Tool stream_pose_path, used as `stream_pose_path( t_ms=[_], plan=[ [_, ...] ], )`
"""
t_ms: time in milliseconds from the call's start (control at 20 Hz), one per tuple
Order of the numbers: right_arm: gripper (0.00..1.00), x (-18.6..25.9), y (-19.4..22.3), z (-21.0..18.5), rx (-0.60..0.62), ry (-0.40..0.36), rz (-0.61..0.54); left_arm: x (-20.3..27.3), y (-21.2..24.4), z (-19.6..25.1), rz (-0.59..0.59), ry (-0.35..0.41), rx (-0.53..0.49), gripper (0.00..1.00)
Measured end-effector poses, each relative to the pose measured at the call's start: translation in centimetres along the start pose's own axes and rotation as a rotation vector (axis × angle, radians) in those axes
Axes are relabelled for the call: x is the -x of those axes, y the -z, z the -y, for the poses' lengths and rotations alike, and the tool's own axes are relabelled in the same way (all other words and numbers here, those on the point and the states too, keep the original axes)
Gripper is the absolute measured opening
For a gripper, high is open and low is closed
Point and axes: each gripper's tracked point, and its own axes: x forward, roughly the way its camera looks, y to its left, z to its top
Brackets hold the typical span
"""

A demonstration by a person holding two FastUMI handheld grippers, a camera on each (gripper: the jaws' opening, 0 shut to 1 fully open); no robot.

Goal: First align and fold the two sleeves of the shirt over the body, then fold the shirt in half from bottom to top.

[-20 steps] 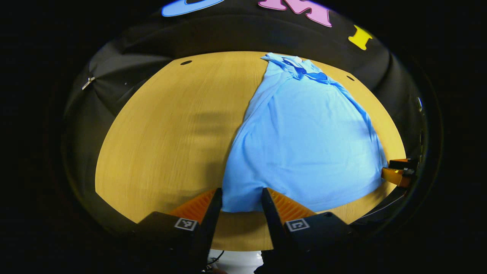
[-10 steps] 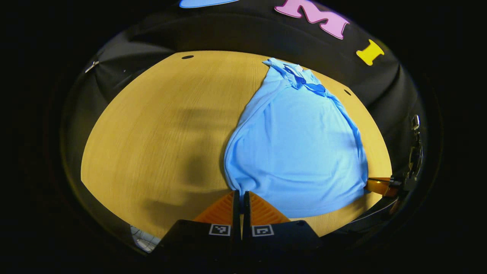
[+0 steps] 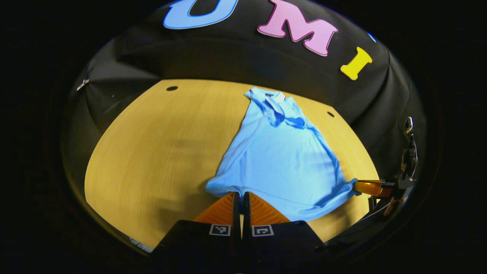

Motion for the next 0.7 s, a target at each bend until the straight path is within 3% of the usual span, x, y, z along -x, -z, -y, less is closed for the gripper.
stream_pose_path(
  t_ms=[350,400,450,700],
  plan=[
    [0.05,-5.7,-12.5,2.8,-0.039,0.01,0.166,-6.3,-11.6,0.5,0.145,-0.013,0.014,0.06],
    [0.11,-6.8,-14.2,3.3,-0.043,0.013,0.187,-7.3,-13.2,0.4,0.161,-0.02,0.018,0.06],
    [0.05,-8.0,-15.8,3.6,-0.048,0.015,0.204,-8.6,-14.8,0.3,0.177,-0.028,0.018,0.06],
    [0.05,-14.2,-22.8,5.2,-0.071,0.014,0.269,-14.6,-21.4,0.0,0.239,-0.051,0.033,0.06]
  ],
)
